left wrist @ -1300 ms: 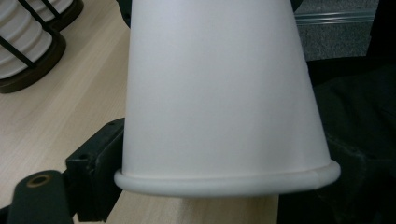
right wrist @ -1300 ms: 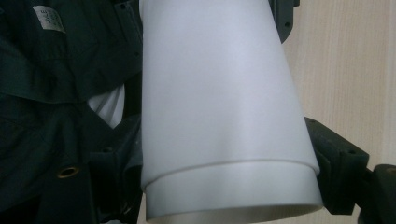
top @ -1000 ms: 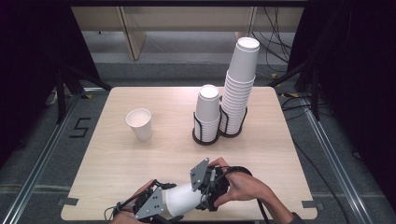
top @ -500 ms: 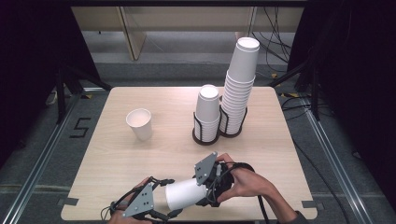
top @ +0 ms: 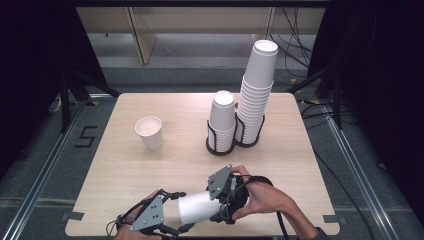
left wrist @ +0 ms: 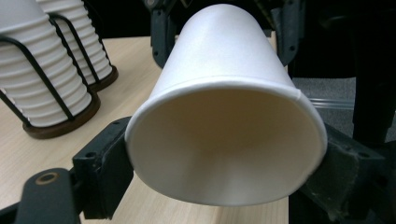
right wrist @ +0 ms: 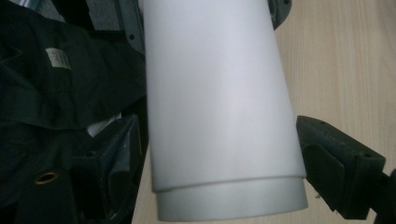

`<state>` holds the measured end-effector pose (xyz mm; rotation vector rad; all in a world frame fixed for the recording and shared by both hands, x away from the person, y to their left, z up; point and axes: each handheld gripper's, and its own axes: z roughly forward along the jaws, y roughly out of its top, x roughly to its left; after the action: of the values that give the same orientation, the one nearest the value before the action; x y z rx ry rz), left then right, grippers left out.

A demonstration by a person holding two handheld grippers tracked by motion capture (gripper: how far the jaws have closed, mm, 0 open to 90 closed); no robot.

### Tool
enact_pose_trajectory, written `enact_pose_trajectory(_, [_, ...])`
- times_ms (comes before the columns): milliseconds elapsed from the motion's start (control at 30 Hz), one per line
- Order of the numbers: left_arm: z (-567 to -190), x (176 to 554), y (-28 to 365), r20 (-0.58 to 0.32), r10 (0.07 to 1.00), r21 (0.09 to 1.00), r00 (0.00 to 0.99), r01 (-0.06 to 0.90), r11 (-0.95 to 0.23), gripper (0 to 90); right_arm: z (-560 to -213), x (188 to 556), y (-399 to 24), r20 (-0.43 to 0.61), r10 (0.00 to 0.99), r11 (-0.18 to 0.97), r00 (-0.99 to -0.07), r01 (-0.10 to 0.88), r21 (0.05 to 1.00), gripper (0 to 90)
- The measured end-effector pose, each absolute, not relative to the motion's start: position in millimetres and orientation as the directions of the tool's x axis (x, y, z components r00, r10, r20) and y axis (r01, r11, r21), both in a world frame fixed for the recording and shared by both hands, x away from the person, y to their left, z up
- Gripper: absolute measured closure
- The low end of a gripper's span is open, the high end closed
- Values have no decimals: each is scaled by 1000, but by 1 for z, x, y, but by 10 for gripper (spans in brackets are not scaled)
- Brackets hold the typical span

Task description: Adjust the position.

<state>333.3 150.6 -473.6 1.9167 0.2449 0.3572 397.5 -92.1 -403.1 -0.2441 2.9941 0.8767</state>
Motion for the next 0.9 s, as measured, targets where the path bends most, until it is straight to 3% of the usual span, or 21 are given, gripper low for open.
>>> enact_pose_trajectory(133, [-473,333,148,126,338,931,933,7,-365,159,-402,391,-85,-137,-162,867,-977,-207,453,158])
enact_pose_trajectory(200, [-472,332,147,126,342,923,931,17,-384,159,-403,384,-81,-140,-138,889,-981,-185,418,159])
enact_pose_trajectory(333, [-472,332,144,122,338,917,933,25,-398,159,-408,382,-72,-177,-185,890,-967,-241,387,165])
enact_pose_trajectory(467, [-473,331,143,117,338,916,934,30,-400,159,-412,376,-68,-173,-158,916,-972,-210,342,172])
enact_pose_trajectory(567, [-474,331,143,112,335,915,936,34,-401,159,-416,375,-66,-174,-166,918,-971,-216,334,183])
enact_pose_trajectory(600, [-473,331,143,118,332,912,936,30,-409,159,-417,379,-64,-203,-223,897,-954,-282,341,189])
enact_pose_trajectory(667, [-474,331,143,112,328,913,938,33,-407,159,-419,376,-64,-176,-176,918,-969,-226,326,230])
enact_pose_trajectory(900, [-477,333,144,70,336,932,939,59,-358,109,-421,380,-67,-182,-208,898,-961,-261,354,239])
